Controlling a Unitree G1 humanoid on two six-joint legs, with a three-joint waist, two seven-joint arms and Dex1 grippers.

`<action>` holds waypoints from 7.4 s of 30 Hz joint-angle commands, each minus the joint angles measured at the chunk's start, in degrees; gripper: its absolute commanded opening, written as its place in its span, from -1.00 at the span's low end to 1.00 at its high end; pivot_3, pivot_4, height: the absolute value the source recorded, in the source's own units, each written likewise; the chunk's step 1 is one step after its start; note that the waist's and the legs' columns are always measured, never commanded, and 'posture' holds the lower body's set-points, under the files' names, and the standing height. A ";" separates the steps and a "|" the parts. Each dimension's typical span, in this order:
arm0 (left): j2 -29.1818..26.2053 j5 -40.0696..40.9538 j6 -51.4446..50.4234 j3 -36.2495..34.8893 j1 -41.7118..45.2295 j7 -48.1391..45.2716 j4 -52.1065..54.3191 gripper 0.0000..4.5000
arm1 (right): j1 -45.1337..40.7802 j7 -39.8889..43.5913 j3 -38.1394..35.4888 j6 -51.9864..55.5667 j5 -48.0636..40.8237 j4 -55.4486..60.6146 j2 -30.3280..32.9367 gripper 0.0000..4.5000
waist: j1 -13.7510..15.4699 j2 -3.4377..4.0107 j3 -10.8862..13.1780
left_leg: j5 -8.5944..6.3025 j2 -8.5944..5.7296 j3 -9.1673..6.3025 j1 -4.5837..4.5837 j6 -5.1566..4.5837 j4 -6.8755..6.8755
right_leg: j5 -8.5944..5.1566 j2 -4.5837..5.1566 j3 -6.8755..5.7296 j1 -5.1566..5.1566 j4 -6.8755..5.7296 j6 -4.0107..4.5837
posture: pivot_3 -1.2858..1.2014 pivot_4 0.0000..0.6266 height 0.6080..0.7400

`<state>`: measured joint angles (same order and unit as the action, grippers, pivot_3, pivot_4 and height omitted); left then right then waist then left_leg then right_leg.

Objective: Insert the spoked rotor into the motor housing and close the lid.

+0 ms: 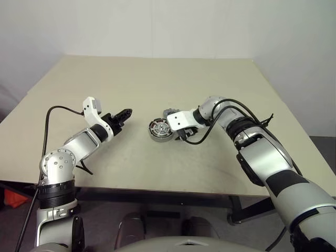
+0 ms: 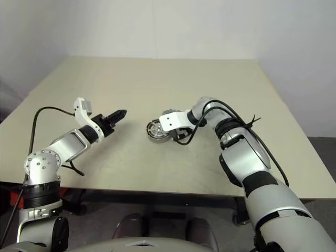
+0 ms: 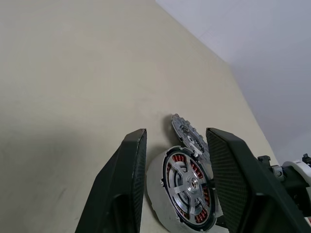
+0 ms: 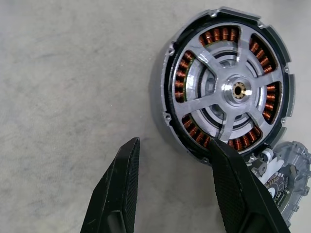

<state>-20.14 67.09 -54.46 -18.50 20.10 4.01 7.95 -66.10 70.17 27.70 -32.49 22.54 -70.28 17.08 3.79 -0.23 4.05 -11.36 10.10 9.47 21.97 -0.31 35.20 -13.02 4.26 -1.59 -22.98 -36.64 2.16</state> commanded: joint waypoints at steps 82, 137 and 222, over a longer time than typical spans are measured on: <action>5.86 -5.34 3.26 -2.88 -4.91 -0.13 5.10 -0.09 | 7.27 17.11 11.13 82.67 -16.45 51.32 2.44 -1.00 | 0.17 -0.06 0.05 | 0.06 0.15 -0.15 -0.70 0.12 -0.16 | -0.25 -0.09 -0.04 0.68 -0.02 0.07 | 0.03 -1.00 1.00; -11.42 -10.10 -4.66 6.81 -5.76 -22.19 7.71 -0.09 | 12.44 -14.16 -9.08 57.70 -21.03 40.84 6.53 -0.73 | 0.71 -0.10 0.10 | 0.44 0.10 -0.15 -0.61 0.78 -0.64 | -0.31 -0.19 -0.03 0.39 -0.02 0.19 | 0.03 -1.00 1.00; -9.37 -14.54 -7.90 6.86 -7.30 -24.60 6.83 -0.09 | 32.66 -20.54 -30.11 109.81 -55.19 66.79 10.96 -0.99 | 1.98 0.02 0.06 | 0.45 0.08 -0.13 -0.92 0.80 -0.75 | -0.42 -0.19 -0.01 0.65 0.12 0.03 | 0.03 -1.00 1.00</action>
<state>-29.32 52.58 -62.53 -10.88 11.90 -19.86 13.96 -34.11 48.14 -1.66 76.73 -30.24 -7.24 26.33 5.77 -0.20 4.11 -10.91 10.18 9.33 21.06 0.48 34.45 -13.46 4.07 -1.60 -22.30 -36.49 2.15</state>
